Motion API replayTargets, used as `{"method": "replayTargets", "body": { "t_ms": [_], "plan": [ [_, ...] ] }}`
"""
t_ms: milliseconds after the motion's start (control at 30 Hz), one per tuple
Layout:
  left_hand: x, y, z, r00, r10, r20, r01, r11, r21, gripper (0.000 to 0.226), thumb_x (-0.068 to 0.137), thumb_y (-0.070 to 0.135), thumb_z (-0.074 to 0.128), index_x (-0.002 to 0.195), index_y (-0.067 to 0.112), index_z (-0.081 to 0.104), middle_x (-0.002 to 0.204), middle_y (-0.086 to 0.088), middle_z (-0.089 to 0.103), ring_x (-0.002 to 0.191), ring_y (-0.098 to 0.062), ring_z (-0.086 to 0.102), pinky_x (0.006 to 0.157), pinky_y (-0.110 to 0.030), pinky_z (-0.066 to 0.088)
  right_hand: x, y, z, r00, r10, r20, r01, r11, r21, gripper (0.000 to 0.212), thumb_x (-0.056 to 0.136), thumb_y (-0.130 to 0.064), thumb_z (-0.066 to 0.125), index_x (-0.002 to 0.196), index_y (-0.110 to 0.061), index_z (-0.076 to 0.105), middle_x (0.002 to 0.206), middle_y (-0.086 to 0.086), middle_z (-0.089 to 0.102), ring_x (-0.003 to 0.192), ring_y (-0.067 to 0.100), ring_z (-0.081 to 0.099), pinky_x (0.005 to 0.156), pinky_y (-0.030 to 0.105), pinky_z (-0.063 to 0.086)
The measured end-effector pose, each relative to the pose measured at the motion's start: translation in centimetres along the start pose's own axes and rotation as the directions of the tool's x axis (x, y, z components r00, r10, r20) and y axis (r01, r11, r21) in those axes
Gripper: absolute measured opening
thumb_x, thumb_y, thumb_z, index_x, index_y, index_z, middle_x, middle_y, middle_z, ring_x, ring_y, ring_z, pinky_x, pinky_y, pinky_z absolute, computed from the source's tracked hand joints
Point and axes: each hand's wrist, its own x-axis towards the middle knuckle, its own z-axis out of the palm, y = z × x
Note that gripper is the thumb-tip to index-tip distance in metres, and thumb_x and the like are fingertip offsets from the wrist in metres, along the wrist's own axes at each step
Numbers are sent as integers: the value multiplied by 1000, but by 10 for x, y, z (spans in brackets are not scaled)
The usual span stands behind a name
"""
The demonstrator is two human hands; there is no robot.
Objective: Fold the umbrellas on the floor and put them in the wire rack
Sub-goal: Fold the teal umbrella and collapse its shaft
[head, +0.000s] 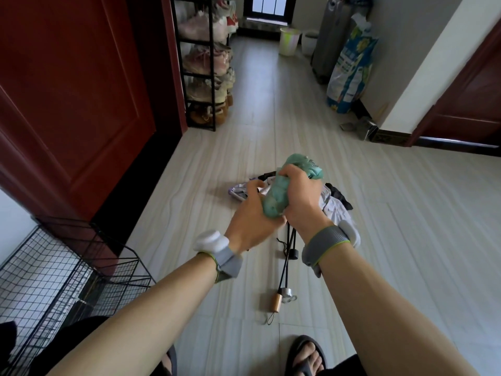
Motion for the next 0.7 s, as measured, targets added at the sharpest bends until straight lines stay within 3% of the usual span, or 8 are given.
{"method": "replayTargets", "body": {
  "t_ms": [133,233,300,367,433,533,633,700],
  "plan": [
    [20,3,-16,990,66,126,-66,998,1,41,63,25,79,99,19,59,76,14,69,71,-4,66,65,-28,49,-8,-4,6,991,26,129,-2,984,-179,13,78,-6,78,78,-13,66,72,4,67,69,22,69,59,27,57],
    [27,-2,-27,986,45,158,-24,991,-133,50,65,4,83,110,6,59,85,-1,73,78,-11,70,72,-30,57,-8,-6,5,955,-52,291,159,922,-354,23,71,-27,92,85,-23,74,79,-8,75,72,3,72,61,17,56],
    [32,-1,-35,990,50,131,-14,965,-262,63,65,2,86,120,8,58,99,-3,75,92,-14,73,80,-30,59,-10,-7,5,935,-34,353,184,898,-401,40,62,-43,96,94,-25,77,89,-7,78,85,5,73,70,18,59],
    [33,5,-42,997,48,66,-23,943,-331,54,67,4,86,117,12,66,100,-1,77,94,-15,74,80,-31,60,-9,-7,3,883,-24,469,228,896,-382,60,61,-48,96,112,-26,75,108,-2,77,101,13,73,87,31,61],
    [31,12,-50,997,-14,-70,-17,908,-418,30,76,3,82,100,16,72,83,5,77,75,-10,73,69,-24,58,-9,-10,-4,817,35,576,197,921,-336,82,75,-41,88,147,-23,51,140,5,60,123,13,62,96,28,50],
    [36,9,-74,950,-245,-194,27,684,-729,21,81,24,83,95,16,70,72,2,69,65,-21,67,60,-28,56,-1,-10,-22,841,162,516,109,883,-456,89,87,-64,65,160,-36,24,165,-1,26,152,20,26,107,38,25],
    [41,2,-102,882,-454,-129,58,375,-925,43,82,57,74,104,21,66,83,0,64,81,-24,68,74,-33,57,17,9,-48,880,263,396,94,720,-687,86,87,-79,51,152,-23,45,156,2,45,139,23,42,107,36,30],
    [39,-4,-117,812,-553,-187,-15,300,-954,50,86,65,64,108,20,64,88,1,62,80,-16,65,72,-29,55,29,26,-68,893,335,301,105,496,-862,83,91,-77,47,147,-17,53,151,6,51,136,27,47,115,37,33]
  ]
}}
